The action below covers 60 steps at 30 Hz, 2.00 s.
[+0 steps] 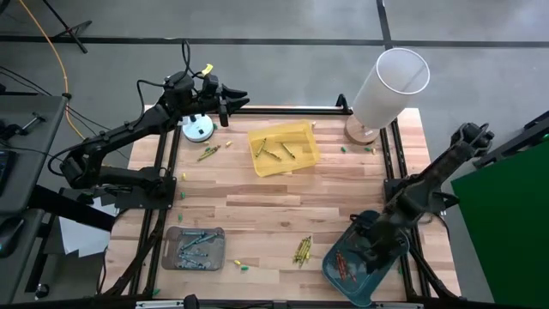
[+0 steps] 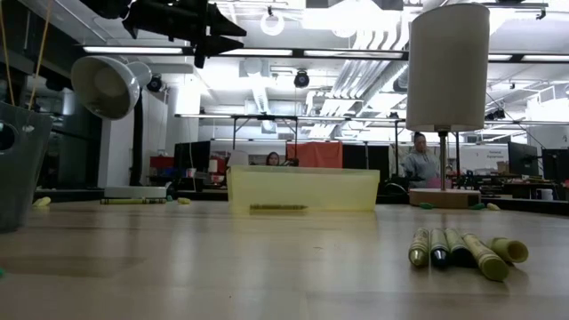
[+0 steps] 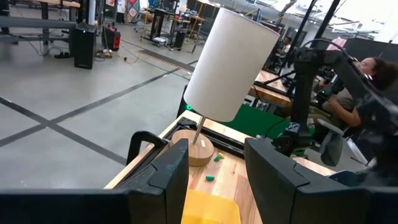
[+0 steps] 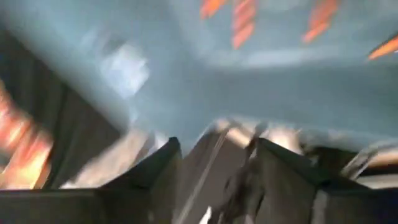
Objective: Sort crayons
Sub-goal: Put the green crayon into the yellow bin
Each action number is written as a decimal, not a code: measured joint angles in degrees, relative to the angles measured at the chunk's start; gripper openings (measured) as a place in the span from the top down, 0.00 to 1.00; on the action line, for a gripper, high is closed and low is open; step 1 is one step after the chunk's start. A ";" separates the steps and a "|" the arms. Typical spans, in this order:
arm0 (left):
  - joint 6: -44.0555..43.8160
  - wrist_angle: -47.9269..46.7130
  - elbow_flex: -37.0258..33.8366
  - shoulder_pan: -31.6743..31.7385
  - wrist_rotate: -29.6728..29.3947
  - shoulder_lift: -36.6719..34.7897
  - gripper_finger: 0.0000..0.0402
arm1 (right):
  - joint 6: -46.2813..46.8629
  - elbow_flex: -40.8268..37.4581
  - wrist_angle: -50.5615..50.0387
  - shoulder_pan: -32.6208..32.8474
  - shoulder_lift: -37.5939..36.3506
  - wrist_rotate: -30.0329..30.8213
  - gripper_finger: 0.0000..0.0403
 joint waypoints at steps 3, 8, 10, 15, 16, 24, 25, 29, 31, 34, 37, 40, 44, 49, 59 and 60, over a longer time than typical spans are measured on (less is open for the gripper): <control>0.02 -0.01 0.00 -0.01 0.00 0.00 0.64 | -1.20 4.08 2.17 -0.04 -4.96 -2.35 0.45; 0.02 0.00 0.00 -0.02 0.00 0.00 0.64 | 1.97 10.51 2.82 -5.32 -14.18 10.84 0.45; -0.02 0.00 0.00 -0.02 -0.02 0.00 0.64 | -0.72 11.92 1.84 -10.03 -17.07 20.59 0.46; -2.04 0.31 -0.02 -0.02 0.00 -0.04 0.64 | -25.32 12.94 -1.56 -26.22 -18.58 33.63 0.51; -3.12 0.51 -0.02 -0.02 0.00 -0.05 0.64 | -30.53 12.84 -1.47 -29.61 -17.69 33.83 0.52; -5.69 0.52 -0.04 -0.32 4.61 -1.32 0.64 | -66.87 12.44 17.90 -51.09 -2.48 24.21 0.54; -6.14 0.50 -0.04 -0.52 4.81 -1.38 0.64 | -69.79 12.44 21.57 -52.63 -0.33 22.21 0.54; -7.52 0.48 -0.04 -1.57 4.94 -1.56 0.64 | -77.13 12.44 32.17 -57.24 6.82 13.95 0.54; -7.52 0.50 -0.04 -2.48 4.94 -1.60 0.64 | -78.35 12.44 34.31 -58.83 9.36 9.77 0.54; -7.52 0.42 -0.04 -3.88 4.92 -1.60 0.64 | -80.75 12.81 34.28 -60.22 11.93 4.76 0.54; -8.79 0.06 -0.04 -5.79 4.85 -1.60 0.64 | -85.16 13.21 34.46 -60.50 13.25 2.09 0.54; -10.38 -2.22 -0.04 -8.25 3.47 -2.00 0.64 | -89.85 13.25 34.69 -60.50 14.02 1.70 0.54; -8.61 -12.29 -0.04 -12.96 -2.15 -3.53 0.64 | -92.37 13.27 34.36 -60.67 14.11 1.91 0.54; -5.44 -37.93 -0.02 -19.79 -16.28 -5.12 0.64 | -90.62 13.27 34.54 -60.67 14.11 2.26 0.54; -13.01 -64.32 -5.41 -22.78 -34.33 3.10 0.64 | -77.66 13.32 37.27 -60.63 14.09 18.36 0.54; -11.69 -62.93 -6.74 -22.21 -34.16 4.00 0.64 | -76.32 13.32 37.93 -60.63 14.10 19.46 0.54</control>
